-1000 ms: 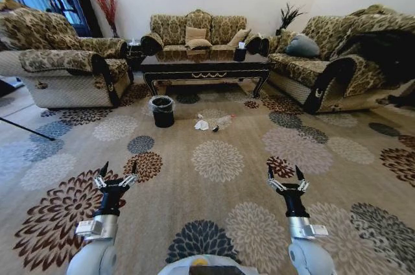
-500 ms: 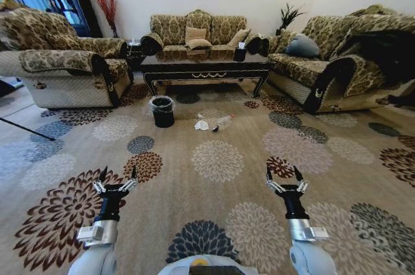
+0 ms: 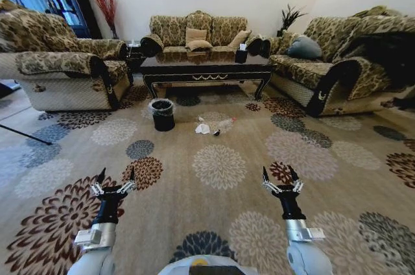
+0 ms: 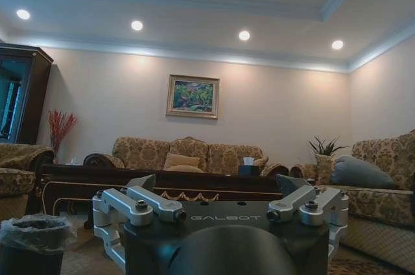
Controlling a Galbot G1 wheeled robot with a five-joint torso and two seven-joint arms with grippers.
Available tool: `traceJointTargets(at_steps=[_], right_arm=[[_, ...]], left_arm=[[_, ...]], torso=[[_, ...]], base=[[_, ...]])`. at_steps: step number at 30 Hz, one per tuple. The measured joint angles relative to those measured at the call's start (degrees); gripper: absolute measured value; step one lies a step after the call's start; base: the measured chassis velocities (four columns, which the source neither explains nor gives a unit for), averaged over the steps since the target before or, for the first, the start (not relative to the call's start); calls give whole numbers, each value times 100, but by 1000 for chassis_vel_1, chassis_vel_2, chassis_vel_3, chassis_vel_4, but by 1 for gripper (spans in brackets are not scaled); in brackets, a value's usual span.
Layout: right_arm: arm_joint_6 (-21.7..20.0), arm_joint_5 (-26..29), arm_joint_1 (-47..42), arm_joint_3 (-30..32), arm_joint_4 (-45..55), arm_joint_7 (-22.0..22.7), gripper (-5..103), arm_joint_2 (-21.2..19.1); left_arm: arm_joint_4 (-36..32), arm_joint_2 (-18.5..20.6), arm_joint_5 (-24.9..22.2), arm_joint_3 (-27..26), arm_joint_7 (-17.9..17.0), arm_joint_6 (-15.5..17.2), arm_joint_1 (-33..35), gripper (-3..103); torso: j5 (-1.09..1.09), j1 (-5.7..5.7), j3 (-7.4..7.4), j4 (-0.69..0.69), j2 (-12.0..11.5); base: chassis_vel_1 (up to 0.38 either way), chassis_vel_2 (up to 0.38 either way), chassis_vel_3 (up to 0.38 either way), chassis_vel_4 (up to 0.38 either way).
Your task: Move to the front of the table and pick up the trash from the floor, then place it into the trash bin.
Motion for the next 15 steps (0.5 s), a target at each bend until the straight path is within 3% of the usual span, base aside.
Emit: traceJointTargets(at_steps=[15], right_arm=[[13, 13, -15, 6, 5, 4, 100, 10]], left_arm=[[7, 26, -5, -13, 2, -1, -4, 100]], torso=[[-1, 5, 7, 0, 8]], base=[[-286, 263, 281, -263]])
